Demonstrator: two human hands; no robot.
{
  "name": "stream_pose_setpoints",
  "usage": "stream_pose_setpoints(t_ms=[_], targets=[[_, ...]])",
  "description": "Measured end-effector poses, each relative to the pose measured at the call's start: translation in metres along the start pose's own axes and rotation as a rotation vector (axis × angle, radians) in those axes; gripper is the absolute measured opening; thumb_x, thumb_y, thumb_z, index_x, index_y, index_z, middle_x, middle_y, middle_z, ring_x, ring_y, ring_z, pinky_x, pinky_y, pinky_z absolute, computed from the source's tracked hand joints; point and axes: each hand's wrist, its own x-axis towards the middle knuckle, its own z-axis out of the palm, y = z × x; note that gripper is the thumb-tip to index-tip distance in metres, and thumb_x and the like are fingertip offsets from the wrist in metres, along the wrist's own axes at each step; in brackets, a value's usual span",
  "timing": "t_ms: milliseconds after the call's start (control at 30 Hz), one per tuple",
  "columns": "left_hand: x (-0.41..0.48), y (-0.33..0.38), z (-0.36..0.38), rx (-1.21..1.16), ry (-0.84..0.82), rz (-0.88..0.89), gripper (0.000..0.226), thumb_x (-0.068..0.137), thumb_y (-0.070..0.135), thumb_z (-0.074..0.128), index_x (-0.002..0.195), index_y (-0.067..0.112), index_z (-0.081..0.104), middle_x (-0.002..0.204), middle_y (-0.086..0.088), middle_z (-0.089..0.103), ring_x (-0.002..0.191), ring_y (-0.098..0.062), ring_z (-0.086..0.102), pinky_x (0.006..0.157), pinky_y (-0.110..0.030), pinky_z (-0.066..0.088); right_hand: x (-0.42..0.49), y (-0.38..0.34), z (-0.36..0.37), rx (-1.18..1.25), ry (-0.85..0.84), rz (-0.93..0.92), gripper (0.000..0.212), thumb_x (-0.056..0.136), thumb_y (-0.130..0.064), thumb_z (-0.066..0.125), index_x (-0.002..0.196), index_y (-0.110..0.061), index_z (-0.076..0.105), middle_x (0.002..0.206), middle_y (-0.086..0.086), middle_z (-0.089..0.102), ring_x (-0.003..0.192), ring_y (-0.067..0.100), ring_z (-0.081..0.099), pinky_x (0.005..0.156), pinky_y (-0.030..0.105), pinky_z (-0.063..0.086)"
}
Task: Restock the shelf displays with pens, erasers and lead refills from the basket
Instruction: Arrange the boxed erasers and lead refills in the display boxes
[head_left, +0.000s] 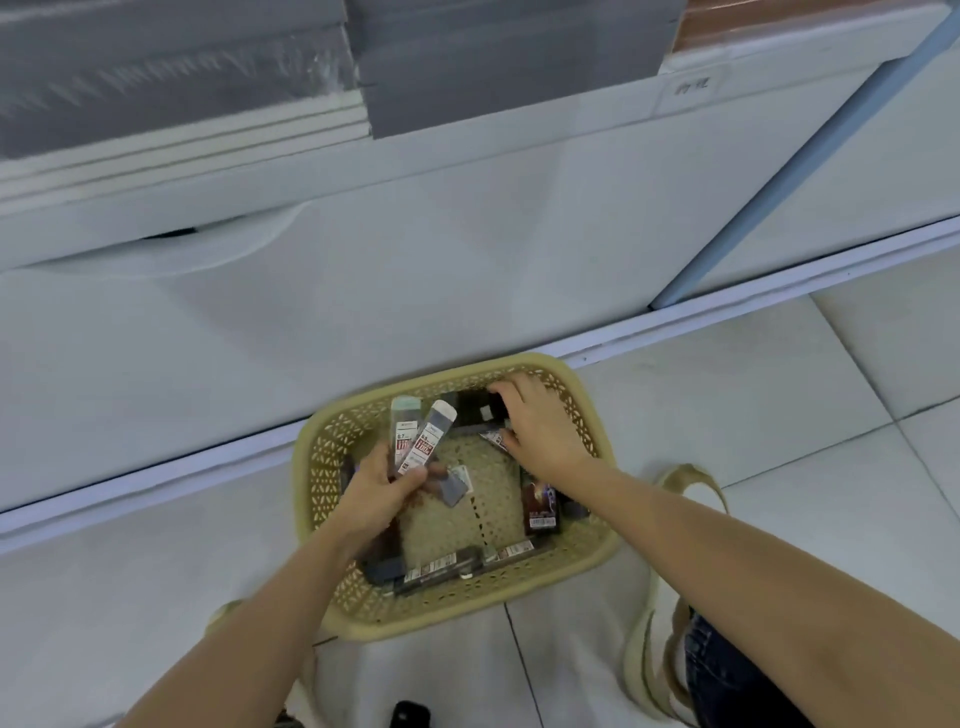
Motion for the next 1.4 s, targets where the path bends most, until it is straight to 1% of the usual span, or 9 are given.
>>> stream_pose_setpoints(t_ms=[200, 500, 567, 733, 800, 933, 1067, 1200, 1400], targets=[[-0.006, -0.006, -0.013, -0.115, -0.03, -0.07, 0.021, 0.096, -0.004, 0.05, 0.113, 0.009, 0.052, 0.089, -0.007, 0.076, 0.078, -0.018, 0.073, 0.067, -0.02, 0.055, -0.002, -0.004, 0.02, -0.262, -0.215, 0.097, 0.058, 0.085, -0.032, 0.067, 0.132, -0.013, 0.039, 0.133, 0.009, 0.039, 0.123, 0.028, 0.04, 0.097, 0.038, 0.033], [-0.008, -0.018, -0.013, -0.147, 0.062, -0.189, 0.016, 0.091, -0.003, 0.055, 0.089, 0.012, 0.061, 0.071, -0.002, 0.063, 0.061, -0.011, 0.059, 0.059, -0.022, 0.052, 0.003, 0.0, 0.029, -0.298, -0.274, -0.111, 0.046, 0.086, -0.036, 0.063, 0.123, -0.014, 0.047, 0.123, 0.005, 0.053, 0.114, 0.026, 0.048, 0.095, 0.036, 0.033], [-0.01, -0.02, -0.012, -0.179, 0.066, -0.185, 0.01, 0.092, 0.004, 0.058, 0.085, 0.012, 0.058, 0.065, -0.002, 0.054, 0.059, -0.014, 0.052, 0.055, -0.022, 0.048, 0.006, 0.0, 0.025, -0.191, -0.27, -0.106, 0.044, 0.086, -0.039, 0.062, 0.121, -0.014, 0.053, 0.116, 0.005, 0.058, 0.107, 0.025, 0.054, 0.093, 0.036, 0.038], [-0.011, -0.014, -0.008, -0.198, 0.208, -0.148, 0.017, 0.092, 0.024, 0.065, 0.078, 0.015, 0.06, 0.054, 0.01, 0.054, 0.054, -0.009, 0.05, 0.055, -0.02, 0.046, 0.009, -0.002, -0.007, 0.372, -0.37, 0.025, 0.013, 0.094, -0.03, 0.059, 0.097, -0.018, 0.056, 0.08, -0.003, 0.06, 0.063, 0.008, 0.056, 0.053, 0.022, 0.042], [-0.013, -0.008, -0.004, -0.295, 0.245, -0.176, 0.014, 0.091, 0.025, 0.067, 0.085, 0.014, 0.062, 0.057, 0.007, 0.054, 0.055, -0.011, 0.049, 0.06, -0.025, 0.047, 0.005, -0.006, -0.02, 0.605, -0.46, 0.111, 0.017, 0.094, -0.029, 0.06, 0.106, -0.018, 0.058, 0.087, -0.002, 0.066, 0.066, 0.002, 0.062, 0.056, 0.02, 0.05], [-0.022, 0.012, 0.007, -0.469, 0.232, -0.194, 0.018, 0.084, 0.031, 0.072, 0.089, 0.014, 0.067, 0.059, 0.002, 0.056, 0.053, -0.01, 0.051, 0.059, -0.024, 0.046, -0.004, -0.018, -0.043, 0.798, -0.563, 0.164, 0.026, 0.093, -0.032, 0.063, 0.117, -0.022, 0.061, 0.11, 0.0, 0.071, 0.098, 0.016, 0.069, 0.085, 0.029, 0.056], [-0.036, 0.031, 0.011, -0.53, 0.211, -0.136, 0.015, 0.084, 0.025, 0.073, 0.083, 0.013, 0.064, 0.081, -0.01, 0.065, 0.068, -0.018, 0.057, 0.063, -0.026, 0.046, -0.011, -0.032, -0.07, 0.792, -0.696, 0.133, 0.007, 0.092, -0.031, 0.064, 0.098, -0.027, 0.065, 0.092, -0.008, 0.074, 0.081, 0.007, 0.069, 0.072, 0.019, 0.052], [-0.058, 0.046, 0.007, -0.467, 0.153, -0.088, 0.013, 0.083, 0.022, 0.072, 0.084, 0.012, 0.065, 0.072, -0.002, 0.071, 0.058, -0.011, 0.058, 0.061, -0.026, 0.042, -0.014, -0.039, -0.092, 0.825, -0.492, 0.175, 0.02, 0.085, -0.031, 0.073, 0.089, -0.014, 0.064, 0.084, 0.003, 0.067, 0.075, 0.016, 0.061, 0.07, 0.023, 0.047], [-0.094, 0.076, 0.015, -0.395, -0.081, 0.054, 0.03, 0.07, 0.025, 0.077, 0.088, 0.007, 0.061, 0.064, -0.007, 0.055, 0.052, -0.013, 0.045, 0.05, -0.02, 0.042, -0.023, -0.066, -0.128, 0.906, -0.233, 0.086, 0.015, 0.079, -0.016, 0.079, 0.082, -0.015, 0.065, 0.067, -0.015, 0.066, 0.064, 0.0, 0.061, 0.061, 0.011, 0.044]])
